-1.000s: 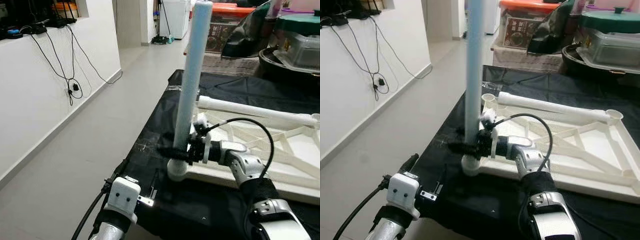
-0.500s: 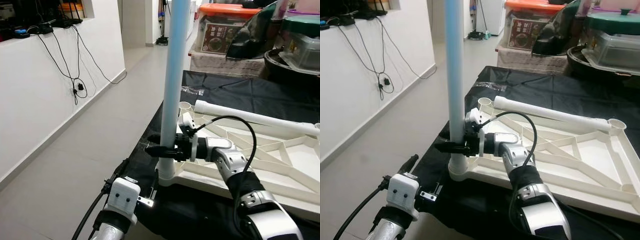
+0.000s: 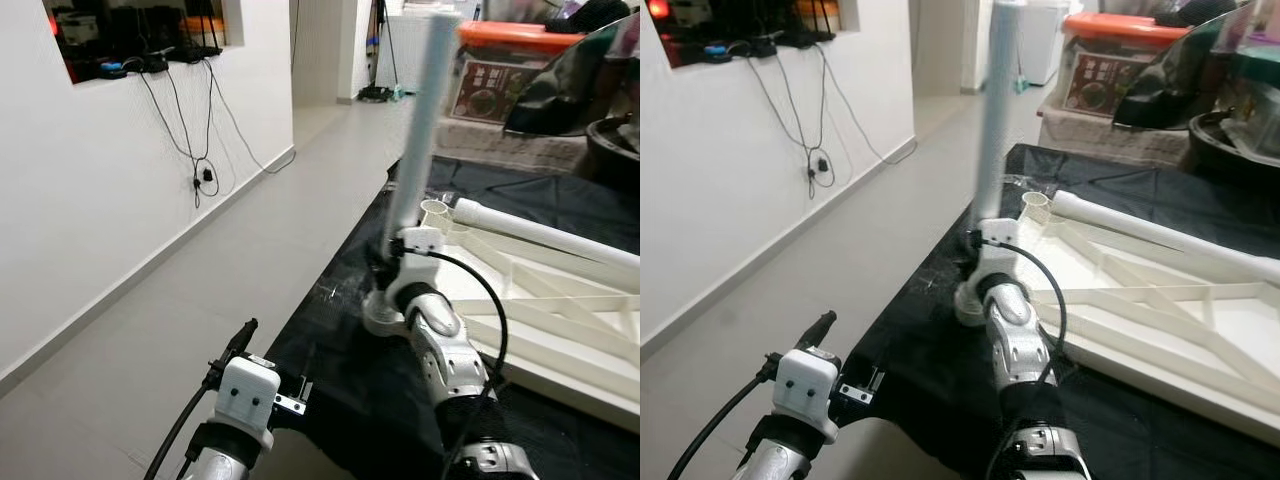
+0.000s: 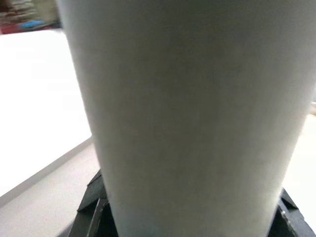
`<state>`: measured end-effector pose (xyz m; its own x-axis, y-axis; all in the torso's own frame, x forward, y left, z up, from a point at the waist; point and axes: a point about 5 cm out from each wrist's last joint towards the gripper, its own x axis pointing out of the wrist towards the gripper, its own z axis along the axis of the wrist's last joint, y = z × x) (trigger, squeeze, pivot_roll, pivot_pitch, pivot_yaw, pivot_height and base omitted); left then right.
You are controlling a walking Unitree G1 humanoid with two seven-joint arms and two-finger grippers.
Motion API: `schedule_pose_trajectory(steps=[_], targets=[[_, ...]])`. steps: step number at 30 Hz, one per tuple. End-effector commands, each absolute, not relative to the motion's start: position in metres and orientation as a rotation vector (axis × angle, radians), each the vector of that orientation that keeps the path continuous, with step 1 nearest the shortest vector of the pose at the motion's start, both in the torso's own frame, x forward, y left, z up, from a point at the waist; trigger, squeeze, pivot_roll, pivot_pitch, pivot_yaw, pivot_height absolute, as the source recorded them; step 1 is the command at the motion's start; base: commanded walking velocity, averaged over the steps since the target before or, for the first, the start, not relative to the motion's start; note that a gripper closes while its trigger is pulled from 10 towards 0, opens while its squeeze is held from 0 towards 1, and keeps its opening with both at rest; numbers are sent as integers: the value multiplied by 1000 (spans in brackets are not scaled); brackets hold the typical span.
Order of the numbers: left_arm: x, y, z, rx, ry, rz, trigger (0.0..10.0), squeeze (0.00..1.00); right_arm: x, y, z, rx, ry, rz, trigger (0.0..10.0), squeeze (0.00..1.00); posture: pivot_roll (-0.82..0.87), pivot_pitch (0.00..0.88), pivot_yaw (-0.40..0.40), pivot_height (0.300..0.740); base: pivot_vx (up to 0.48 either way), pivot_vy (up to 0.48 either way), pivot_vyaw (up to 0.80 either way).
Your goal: Building children table
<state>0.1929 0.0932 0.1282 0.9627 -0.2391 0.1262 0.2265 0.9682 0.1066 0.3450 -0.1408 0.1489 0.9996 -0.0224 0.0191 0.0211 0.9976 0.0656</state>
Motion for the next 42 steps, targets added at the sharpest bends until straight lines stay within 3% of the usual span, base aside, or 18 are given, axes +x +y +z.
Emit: schedule_pose_trajectory(steps=[1, 4, 5, 9, 10, 16, 17, 20, 21, 22, 23, 24, 26, 28, 31, 34, 37, 42], targets=[[193, 93, 121, 102, -106, -236, 10000, 0, 337, -162, 136, 104, 44, -186, 0, 0, 88, 0, -22, 740, 0, 0, 0], [193, 93, 121, 101, -108, -234, 10000, 0, 330, -165, 127, 112, 117, -301, 0, 0, 80, 0, -25, 740, 0, 0, 0], [194, 93, 121, 101, -107, -235, 10000, 0, 333, -161, 127, 111, 117, -271, 10000, 0, 80, 0, -25, 740, 0, 0, 0], [194, 93, 121, 101, -108, -236, 10000, 0, 336, -147, 133, 117, 81, -210, 10000, 0, 76, 0, -18, 740, 0, 0, 0], [194, 93, 121, 101, -108, -236, 10000, 0, 338, -140, 138, 130, 39, -158, 10000, 1000, 76, 0, -18, 740, 0, 0, 0], [195, 93, 121, 100, -107, -236, 10000, 0, 340, -137, 146, 119, -16, -128, 10000, 1000, 78, 0, -20, 740, 0, 0, 0], [195, 93, 121, 100, -107, -236, 10000, 0, 345, -133, 152, 128, -47, -82, 10000, 0, 82, 0, -21, 740, 0, 0, 0], [195, 93, 121, 99, -107, -235, 10000, 0, 352, -130, 161, 149, -90, 19, 10000, 0, 82, 0, -21, 740, 0, 0, 0], [195, 93, 121, 98, -107, -234, 10000, 0, 358, -128, 169, 180, -119, 156, 10000, 0, 80, 0, -18, 740, 0, 0, 0], [195, 93, 121, 98, -107, -234, 10000, 0, 358, -128, 169, 180, -119, 156, 10000, 0, 80, 0, -18, 740, 0, 0, 0], [195, 93, 122, 97, -108, -234, 10000, 0, 362, -127, 176, 199, -137, 321, 10000, 0, 84, 0, -21, 740, 0, 0, 0], [195, 93, 122, 97, -108, -234, 10000, 0, 362, -127, 176, 199, -137, 321, 10000, 0, 84, 0, -21, 740, 0, 0, 0], [196, 92, 122, 95, -109, -235, 10000, 0, 358, -123, 182, 199, -105, 681, 10000, 0, 82, 0, -22, 740, 0, 0, 0], [196, 92, 122, 95, -109, -235, 10000, 0, 358, -123, 182, 199, -105, 681, 10000, 0, 82, 0, -22, 740, 0, 0, 0], [196, 92, 121, 94, -107, -237, 10000, 0, 348, -120, 179, 182, -8, 968, 10000, 0, 82, 0, -22, 740, 0, 0, 0], [196, 92, 122, 93, -106, -237, 10000, 0, 343, -117, 175, 154, 41, 1098, 10000, 0, 86, 0, -24, 740, 0, 0, 0], [198, 93, 124, 93, -112, -235, 10000, 0, 331, -112, 162, 36, 159, 1412, 10000, 0, 96, 0, -29, 740, 0, 0, 0], [198, 93, 124, 95, -114, -234, 10000, 0, 336, -108, 162, 24, 169, 1449, 10000, 0, 96, 0, -29, 740, 0, 0, 0]])
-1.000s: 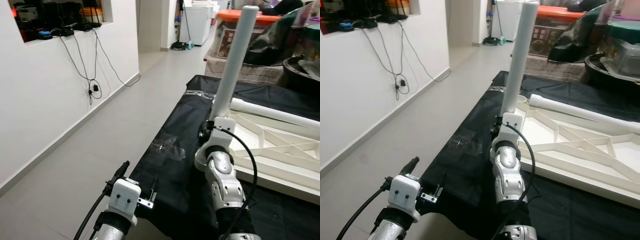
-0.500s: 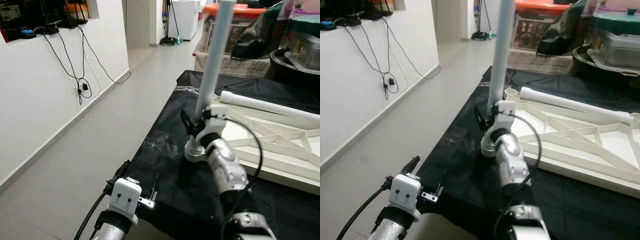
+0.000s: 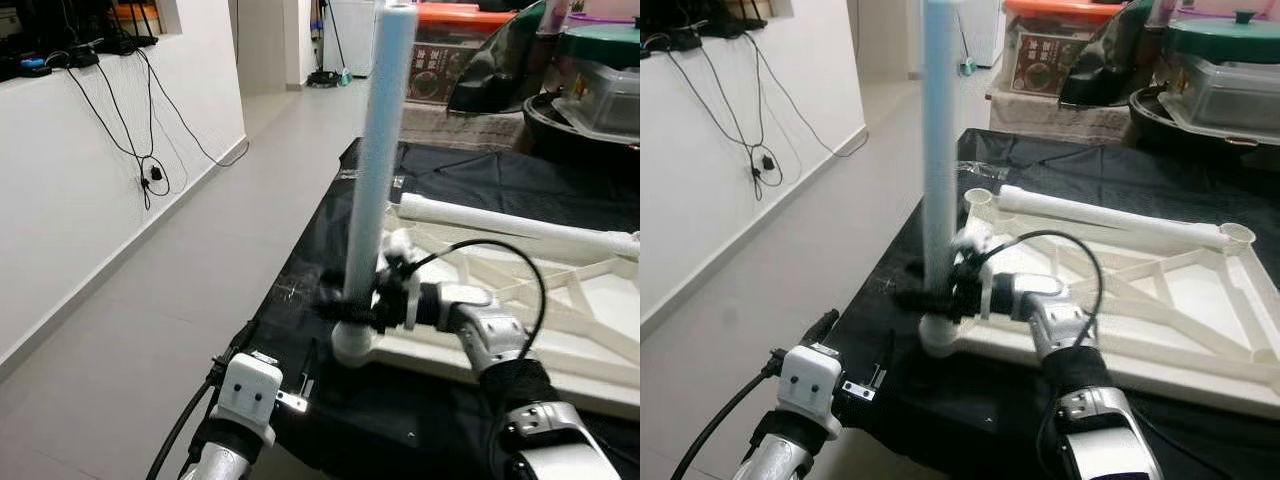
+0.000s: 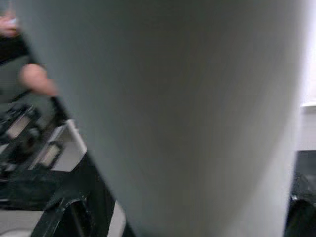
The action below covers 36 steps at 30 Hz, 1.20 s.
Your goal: Building children table
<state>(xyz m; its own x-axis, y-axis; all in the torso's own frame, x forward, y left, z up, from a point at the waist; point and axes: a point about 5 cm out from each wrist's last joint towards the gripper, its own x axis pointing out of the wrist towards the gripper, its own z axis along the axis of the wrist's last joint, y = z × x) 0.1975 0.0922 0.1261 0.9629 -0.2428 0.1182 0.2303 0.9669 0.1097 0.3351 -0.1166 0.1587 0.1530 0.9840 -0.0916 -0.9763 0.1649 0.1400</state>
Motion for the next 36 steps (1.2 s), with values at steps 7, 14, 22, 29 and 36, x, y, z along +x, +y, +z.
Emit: schedule_pose_trajectory(steps=[7, 14, 22, 29, 36], targets=[[197, 93, 123, 96, -111, -234, 10000, 0, 348, -107, 169, 35, 80, 1309, 0, 0, 99, 0, -29, 740, 0, 0, 0], [197, 94, 123, 97, -108, -234, 10000, 0, 361, -118, 164, 29, -2, 896, 0, 0, 93, 0, -19, 740, 0, 0, 0], [198, 94, 121, 102, -105, -241, 10000, 0, 355, -162, 147, 15, -40, 3, 0, 0, 86, 0, -18, 740, 0, 0, 0], [198, 93, 122, 105, -108, -243, 10000, 0, 343, -161, 140, 50, -4, -156, 0, 0, 87, 0, -18, 740, 0, 0, 0], [197, 92, 122, 103, -109, -244, 10000, 0, 337, -148, 125, 120, 96, -263, 667, 0, 84, 0, -21, 740, 0, 0, 0]])
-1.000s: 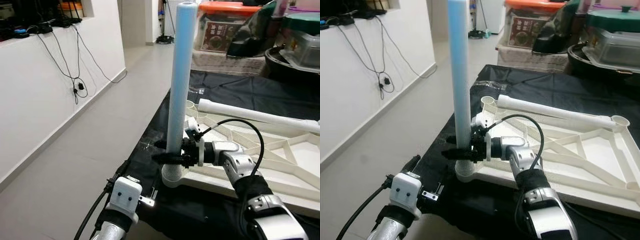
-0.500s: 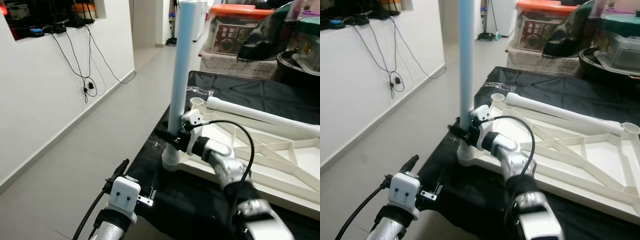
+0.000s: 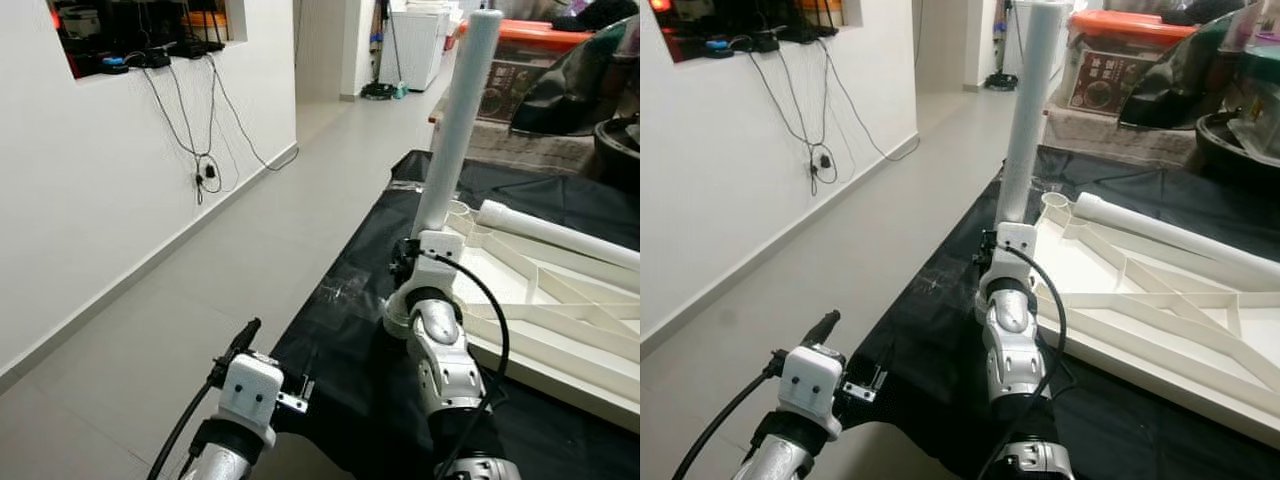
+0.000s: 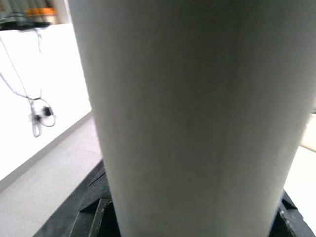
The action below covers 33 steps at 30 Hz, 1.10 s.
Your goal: Building children table
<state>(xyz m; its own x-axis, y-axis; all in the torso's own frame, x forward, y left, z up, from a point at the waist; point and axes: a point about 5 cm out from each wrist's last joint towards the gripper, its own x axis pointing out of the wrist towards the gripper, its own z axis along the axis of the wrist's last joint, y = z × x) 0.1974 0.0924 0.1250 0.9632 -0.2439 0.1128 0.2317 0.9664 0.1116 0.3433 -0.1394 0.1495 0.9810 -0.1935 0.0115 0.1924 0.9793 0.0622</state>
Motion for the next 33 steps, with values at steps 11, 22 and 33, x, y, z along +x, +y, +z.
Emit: schedule_pose_trajectory(steps=[11, 22, 33], targets=[[196, 91, 120, 101, -103, -242, 10000, 0, 359, -135, 148, 195, -12, 32, 10000, 0, 75, 0, -22, 740, 0, 0, 0], [197, 91, 119, 101, -99, -241, 10000, 0, 348, -120, 151, 261, 77, 858, 10000, 0, 76, 0, -23, 740, 0, 0, 0], [198, 91, 120, 102, -100, -239, 10000, 0, 338, -110, 152, 109, 169, 1322, 10000, 0, 89, 0, -25, 740, 0, 0, 0]])
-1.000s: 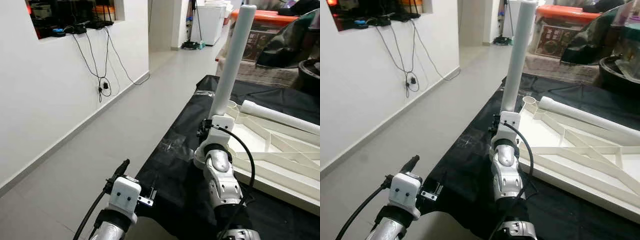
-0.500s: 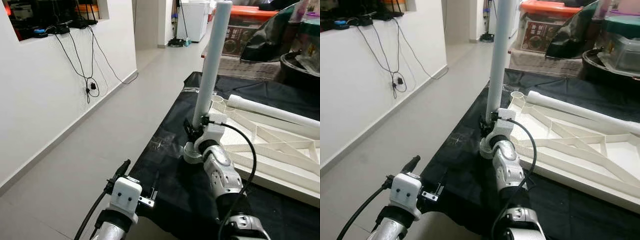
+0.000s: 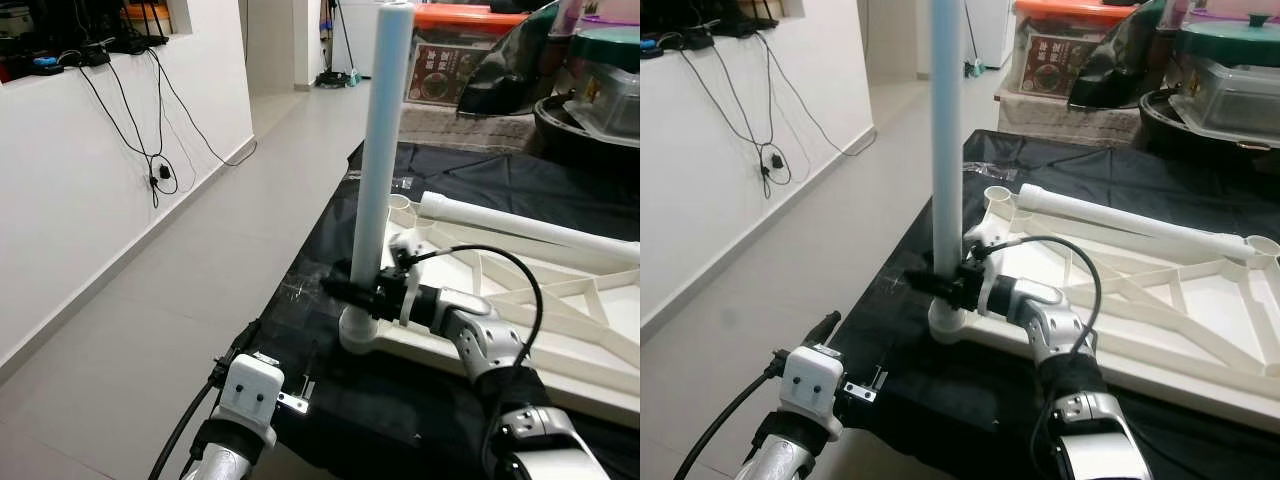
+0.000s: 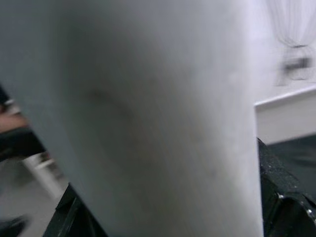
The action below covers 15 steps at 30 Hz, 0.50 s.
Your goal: Building children table
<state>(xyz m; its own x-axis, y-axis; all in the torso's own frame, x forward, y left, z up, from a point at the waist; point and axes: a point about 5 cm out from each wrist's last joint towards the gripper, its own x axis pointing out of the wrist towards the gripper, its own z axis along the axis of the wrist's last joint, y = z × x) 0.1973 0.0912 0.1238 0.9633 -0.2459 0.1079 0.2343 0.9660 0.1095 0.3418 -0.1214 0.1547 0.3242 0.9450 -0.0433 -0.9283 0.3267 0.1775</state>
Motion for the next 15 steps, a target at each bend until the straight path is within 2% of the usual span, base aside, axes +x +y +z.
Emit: schedule_pose_trajectory(steps=[1, 4, 5, 11, 12, 14, 15], targets=[[198, 91, 120, 102, -101, -240, 10000, 0, 334, -108, 151, 106, 186, 1389, 10000, 0, 89, 0, -25, 740, 0, 0, 0], [198, 92, 120, 102, -101, -239, 10000, 0, 327, -107, 151, 96, 198, 1471, 10000, 0, 93, 0, -25, 740, 0, 0, 0], [198, 92, 120, 103, -101, -240, 10000, 0, 328, -104, 150, 105, 202, 1452, 0, 0, 93, 0, -25, 740, 0, 0, 0], [198, 92, 120, 103, -100, -241, 10000, 0, 325, -100, 149, 95, 162, 1467, 0, 0, 93, 0, -25, 740, 0, 0, 0], [198, 92, 120, 103, -99, -242, 10000, 0, 329, -97, 146, 85, 139, 1374, 0, 0, 93, 0, -25, 740, 0, 0, 0], [198, 92, 120, 103, -99, -242, 10000, 0, 333, -96, 145, 80, 124, 1302, 0, 0, 93, 0, -25, 740, 0, 0, 0], [198, 92, 120, 103, -99, -242, 10000, 0, 340, -96, 142, 51, 110, 1150, 0, 0, 87, 0, -21, 740, 0, 0, 0]])
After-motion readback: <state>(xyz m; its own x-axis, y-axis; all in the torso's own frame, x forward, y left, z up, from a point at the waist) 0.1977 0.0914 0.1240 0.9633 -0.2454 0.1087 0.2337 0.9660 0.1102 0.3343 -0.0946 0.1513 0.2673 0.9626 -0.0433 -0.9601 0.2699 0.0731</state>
